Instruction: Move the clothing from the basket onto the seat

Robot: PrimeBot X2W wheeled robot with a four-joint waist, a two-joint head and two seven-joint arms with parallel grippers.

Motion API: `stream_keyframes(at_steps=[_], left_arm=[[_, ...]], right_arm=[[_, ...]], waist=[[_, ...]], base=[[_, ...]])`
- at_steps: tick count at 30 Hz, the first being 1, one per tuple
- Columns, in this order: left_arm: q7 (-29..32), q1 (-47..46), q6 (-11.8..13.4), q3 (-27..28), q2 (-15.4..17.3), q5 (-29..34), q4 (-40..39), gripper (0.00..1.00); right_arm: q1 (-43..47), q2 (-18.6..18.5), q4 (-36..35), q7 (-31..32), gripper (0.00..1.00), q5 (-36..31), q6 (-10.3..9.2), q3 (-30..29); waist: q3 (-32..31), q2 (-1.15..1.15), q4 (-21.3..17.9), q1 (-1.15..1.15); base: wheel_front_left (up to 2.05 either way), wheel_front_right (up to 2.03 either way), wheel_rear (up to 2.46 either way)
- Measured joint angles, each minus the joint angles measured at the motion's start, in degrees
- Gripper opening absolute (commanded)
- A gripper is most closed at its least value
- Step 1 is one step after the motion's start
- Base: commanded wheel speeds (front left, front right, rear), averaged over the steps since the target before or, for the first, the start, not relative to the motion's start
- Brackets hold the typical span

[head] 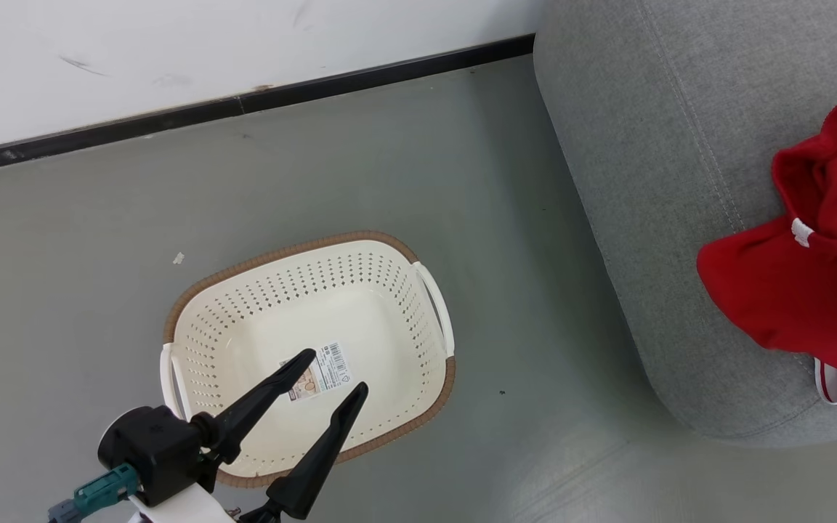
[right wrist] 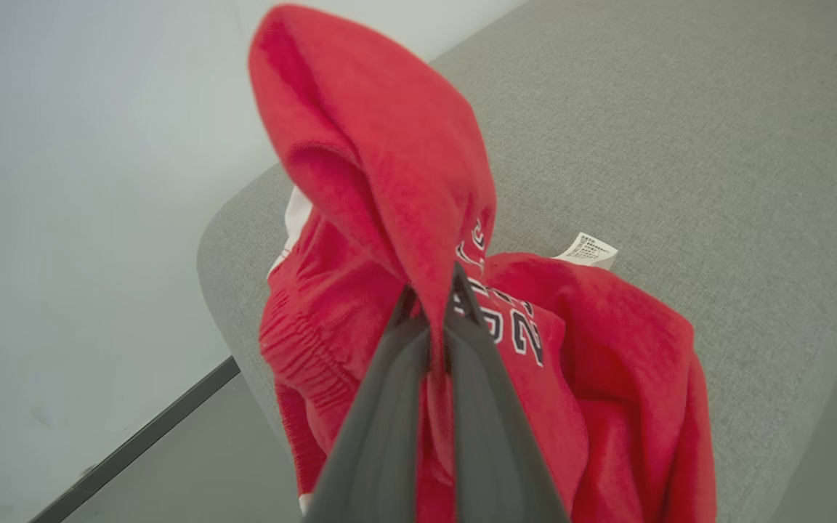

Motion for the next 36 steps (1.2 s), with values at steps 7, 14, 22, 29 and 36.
stream_keyframes(at_steps=[7,14,22,29,36], left_arm=[[-0.14,0.00,-0.07,0.01,-0.01,-0.20,0.24,1.00],[-0.16,0.00,-0.07,-0.01,-0.25,-0.58,0.59,1.00],[-0.16,0.00,-0.05,-0.03,-0.64,-0.60,1.03,1.00],[-0.16,0.00,-0.04,-0.55,-1.44,-0.70,1.48,1.00],[-0.66,-0.01,0.12,-0.70,-2.70,-1.01,2.52,1.00]], right_arm=[[0.14,0.02,0.43,0.24,0.96,-0.08,0.00,0.11],[1.07,0.03,1.01,0.63,1.00,-0.08,0.00,1.58],[2.58,0.04,1.48,0.63,1.00,-0.07,0.00,2.12],[3.33,0.08,1.59,0.70,1.00,-0.08,0.00,2.66],[3.32,0.08,1.62,1.13,1.00,-0.09,0.00,4.45]], waist=[[-0.67,0.00,-0.07,0.00],[-1.76,0.00,-0.35,0.00],[-3.09,0.00,-0.85,0.00],[-4.45,0.00,-1.14,0.00],[-5.99,0.00,-0.91,0.00]], base=[[0.00,0.00,0.00],[0.00,0.00,0.00],[0.00,0.00,0.00],[0.00,0.00,0.00],[0.00,0.00,0.00]])
